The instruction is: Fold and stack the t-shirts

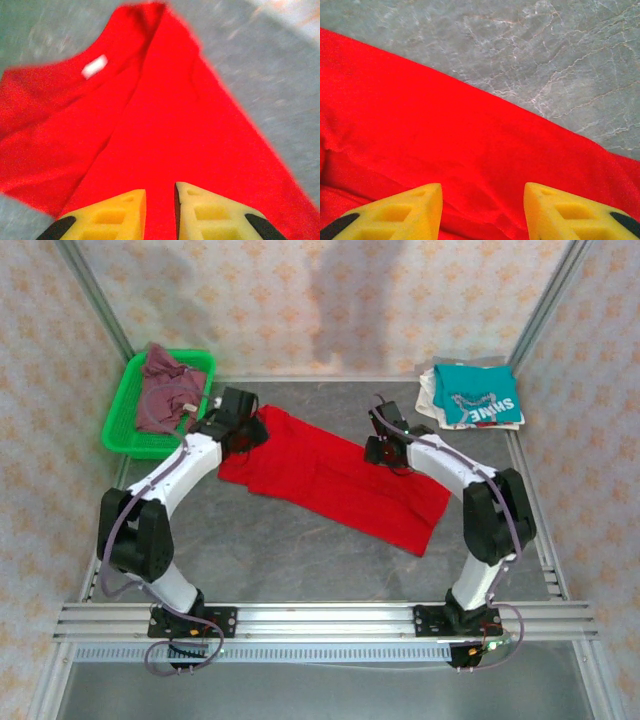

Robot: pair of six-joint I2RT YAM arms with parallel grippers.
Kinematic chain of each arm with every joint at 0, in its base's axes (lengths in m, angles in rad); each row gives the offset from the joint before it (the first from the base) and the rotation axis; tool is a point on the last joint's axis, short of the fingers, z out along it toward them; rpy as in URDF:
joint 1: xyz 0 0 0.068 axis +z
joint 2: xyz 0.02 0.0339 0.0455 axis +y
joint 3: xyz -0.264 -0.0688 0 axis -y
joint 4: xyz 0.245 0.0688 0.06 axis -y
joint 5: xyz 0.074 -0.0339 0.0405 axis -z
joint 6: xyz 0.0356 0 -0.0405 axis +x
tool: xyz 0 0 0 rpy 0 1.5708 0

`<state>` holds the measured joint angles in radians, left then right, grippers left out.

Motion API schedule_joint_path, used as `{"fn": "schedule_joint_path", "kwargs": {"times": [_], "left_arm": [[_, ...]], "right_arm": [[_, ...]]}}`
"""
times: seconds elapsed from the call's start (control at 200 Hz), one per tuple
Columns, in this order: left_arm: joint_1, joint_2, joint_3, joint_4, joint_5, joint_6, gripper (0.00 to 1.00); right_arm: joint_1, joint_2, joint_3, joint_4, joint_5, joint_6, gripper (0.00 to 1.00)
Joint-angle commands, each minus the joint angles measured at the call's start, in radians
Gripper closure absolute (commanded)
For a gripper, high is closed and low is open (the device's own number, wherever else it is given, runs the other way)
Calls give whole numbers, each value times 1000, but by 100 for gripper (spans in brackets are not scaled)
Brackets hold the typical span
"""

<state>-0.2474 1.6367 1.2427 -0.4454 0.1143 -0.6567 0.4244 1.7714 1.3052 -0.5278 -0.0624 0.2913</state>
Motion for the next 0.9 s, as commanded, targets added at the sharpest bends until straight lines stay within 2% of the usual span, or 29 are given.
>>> {"fn": "schedule_joint_path", "kwargs": {"times": [0.0, 0.13, 0.245, 0.565, 0.666, 0.786, 0.896], "left_arm": [[2, 52, -104, 29, -23, -26, 78], [5, 111, -92, 66, -11, -34, 78], [15, 183, -33, 68, -23, -28, 78], [67, 368, 51, 74, -3, -36, 78], [81, 414, 82, 53, 9, -30, 78], [92, 473, 137, 44, 13, -12, 78], [93, 568, 282, -7, 20, 37, 78]], "right_arm": [[-20, 72, 78, -148, 72, -63, 58], [-41, 140, 120, -186, 77, -64, 67], [-42, 185, 140, -211, 120, -60, 67], [-44, 273, 109, -263, 128, -39, 70], [-44, 256, 52, -261, 89, -18, 69], [-43, 207, -54, -224, -16, 25, 68], [-33, 161, -135, -209, -104, 81, 66]]}}
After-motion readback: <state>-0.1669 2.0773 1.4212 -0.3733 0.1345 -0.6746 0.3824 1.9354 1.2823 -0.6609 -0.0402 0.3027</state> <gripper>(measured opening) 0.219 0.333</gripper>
